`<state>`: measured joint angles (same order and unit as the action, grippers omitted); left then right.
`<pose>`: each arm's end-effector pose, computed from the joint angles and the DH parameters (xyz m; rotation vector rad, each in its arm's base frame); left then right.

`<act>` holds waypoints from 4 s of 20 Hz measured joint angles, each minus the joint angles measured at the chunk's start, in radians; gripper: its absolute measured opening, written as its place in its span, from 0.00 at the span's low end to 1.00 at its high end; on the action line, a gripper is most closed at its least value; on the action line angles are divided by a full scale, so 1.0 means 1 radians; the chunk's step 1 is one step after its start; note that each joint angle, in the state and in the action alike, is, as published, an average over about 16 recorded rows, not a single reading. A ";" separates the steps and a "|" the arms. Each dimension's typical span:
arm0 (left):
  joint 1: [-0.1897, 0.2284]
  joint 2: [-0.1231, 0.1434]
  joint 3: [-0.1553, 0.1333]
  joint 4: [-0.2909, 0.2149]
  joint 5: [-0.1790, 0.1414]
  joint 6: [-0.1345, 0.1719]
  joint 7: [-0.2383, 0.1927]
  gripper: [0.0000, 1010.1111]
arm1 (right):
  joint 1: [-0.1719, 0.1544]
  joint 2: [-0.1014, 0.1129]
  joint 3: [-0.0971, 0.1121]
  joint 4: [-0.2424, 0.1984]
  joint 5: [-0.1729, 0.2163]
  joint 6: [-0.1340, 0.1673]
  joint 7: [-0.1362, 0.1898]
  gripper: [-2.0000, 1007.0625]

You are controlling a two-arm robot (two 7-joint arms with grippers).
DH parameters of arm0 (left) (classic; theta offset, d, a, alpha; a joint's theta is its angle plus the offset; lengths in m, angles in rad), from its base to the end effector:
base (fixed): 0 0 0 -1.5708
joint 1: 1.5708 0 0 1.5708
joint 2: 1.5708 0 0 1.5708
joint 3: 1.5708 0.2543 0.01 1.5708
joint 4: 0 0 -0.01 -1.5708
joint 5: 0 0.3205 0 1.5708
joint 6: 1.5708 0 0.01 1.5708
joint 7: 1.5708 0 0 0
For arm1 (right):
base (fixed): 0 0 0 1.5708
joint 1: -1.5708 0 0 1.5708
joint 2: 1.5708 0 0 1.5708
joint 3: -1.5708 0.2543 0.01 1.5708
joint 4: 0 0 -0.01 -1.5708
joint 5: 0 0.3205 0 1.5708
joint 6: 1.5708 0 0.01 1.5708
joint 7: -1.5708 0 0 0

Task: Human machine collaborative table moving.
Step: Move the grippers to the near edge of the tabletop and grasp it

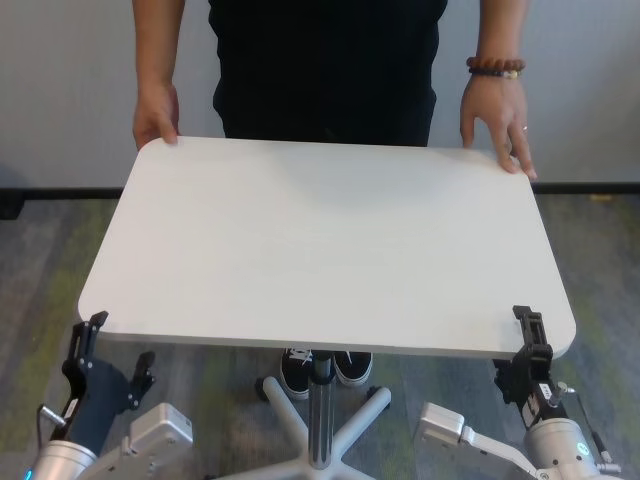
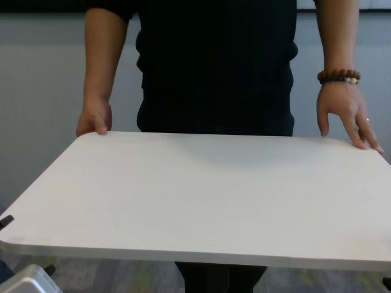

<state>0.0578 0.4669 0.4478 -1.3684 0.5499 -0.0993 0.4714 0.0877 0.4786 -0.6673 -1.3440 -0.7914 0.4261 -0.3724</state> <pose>0.2777 0.0197 -0.3760 0.6969 -0.8264 1.3056 0.2933 0.0212 -0.3709 -1.2197 -1.0400 -1.1585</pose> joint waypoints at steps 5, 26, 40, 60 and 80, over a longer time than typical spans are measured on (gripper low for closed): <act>-0.002 -0.003 0.002 0.003 0.012 0.002 0.002 0.99 | 0.000 0.001 0.000 -0.002 0.003 0.000 0.002 1.00; -0.001 0.027 0.013 -0.054 0.040 0.054 -0.027 0.99 | -0.002 0.003 -0.001 -0.005 0.006 0.001 0.004 1.00; 0.005 0.075 0.043 -0.159 0.159 0.201 -0.169 0.99 | -0.002 0.004 -0.001 -0.006 0.007 0.001 0.004 1.00; -0.030 0.028 0.062 -0.086 0.269 0.251 -0.247 0.99 | -0.002 0.004 -0.001 -0.007 0.007 0.001 0.004 1.00; -0.098 -0.028 0.056 -0.034 0.327 0.244 -0.313 0.99 | -0.002 0.004 -0.001 -0.007 0.007 0.001 0.004 1.00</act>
<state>-0.0402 0.4390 0.5041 -1.4020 0.8773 0.1442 0.1587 0.0861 0.4826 -0.6685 -1.3505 -0.7845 0.4268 -0.3682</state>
